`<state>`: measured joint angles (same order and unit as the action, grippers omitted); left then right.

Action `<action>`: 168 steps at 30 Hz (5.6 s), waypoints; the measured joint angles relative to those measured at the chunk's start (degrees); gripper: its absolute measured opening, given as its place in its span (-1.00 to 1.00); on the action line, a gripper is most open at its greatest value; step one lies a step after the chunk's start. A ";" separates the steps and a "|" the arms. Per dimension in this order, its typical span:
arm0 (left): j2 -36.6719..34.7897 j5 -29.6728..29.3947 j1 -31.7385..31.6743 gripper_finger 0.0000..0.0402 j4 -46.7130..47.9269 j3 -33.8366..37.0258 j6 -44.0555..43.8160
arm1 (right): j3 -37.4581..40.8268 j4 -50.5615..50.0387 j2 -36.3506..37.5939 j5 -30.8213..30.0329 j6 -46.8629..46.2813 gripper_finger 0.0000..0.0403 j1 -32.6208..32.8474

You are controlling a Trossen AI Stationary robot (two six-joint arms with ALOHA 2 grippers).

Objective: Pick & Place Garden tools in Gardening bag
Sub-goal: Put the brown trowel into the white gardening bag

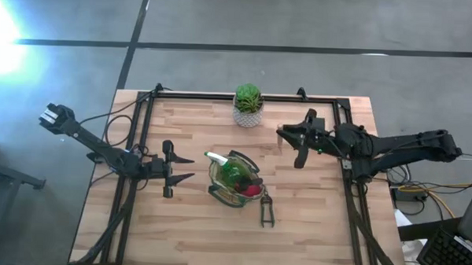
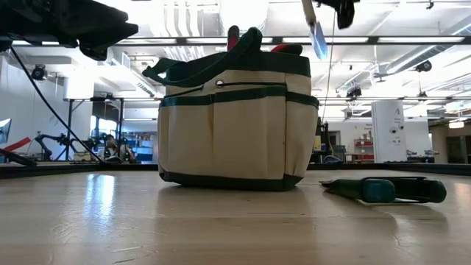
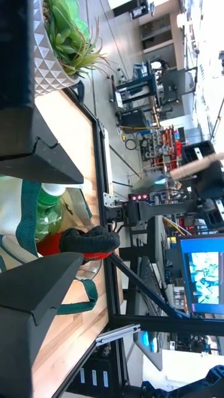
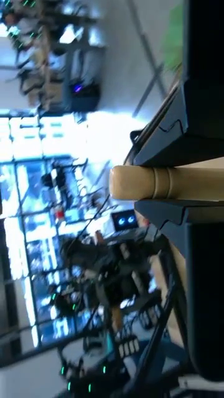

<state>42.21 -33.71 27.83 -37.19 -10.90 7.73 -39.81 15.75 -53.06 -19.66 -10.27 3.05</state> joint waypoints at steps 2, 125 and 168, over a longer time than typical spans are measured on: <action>-0.01 0.01 -0.02 -0.04 0.00 0.00 0.00 | 0.00 2.46 -0.62 0.20 1.34 -0.75 1.65; 31.04 9.11 -12.58 -0.64 10.97 -41.62 -2.93 | -28.46 3.41 -30.48 18.03 7.04 -0.15 4.74; 4.07 37.77 -20.03 -0.64 32.76 -26.75 1.73 | -8.17 -12.55 -6.21 -1.46 -2.52 -0.06 7.34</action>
<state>46.28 4.06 7.80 -4.43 -37.65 9.45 -47.99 3.20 -59.27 -21.12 -12.79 10.39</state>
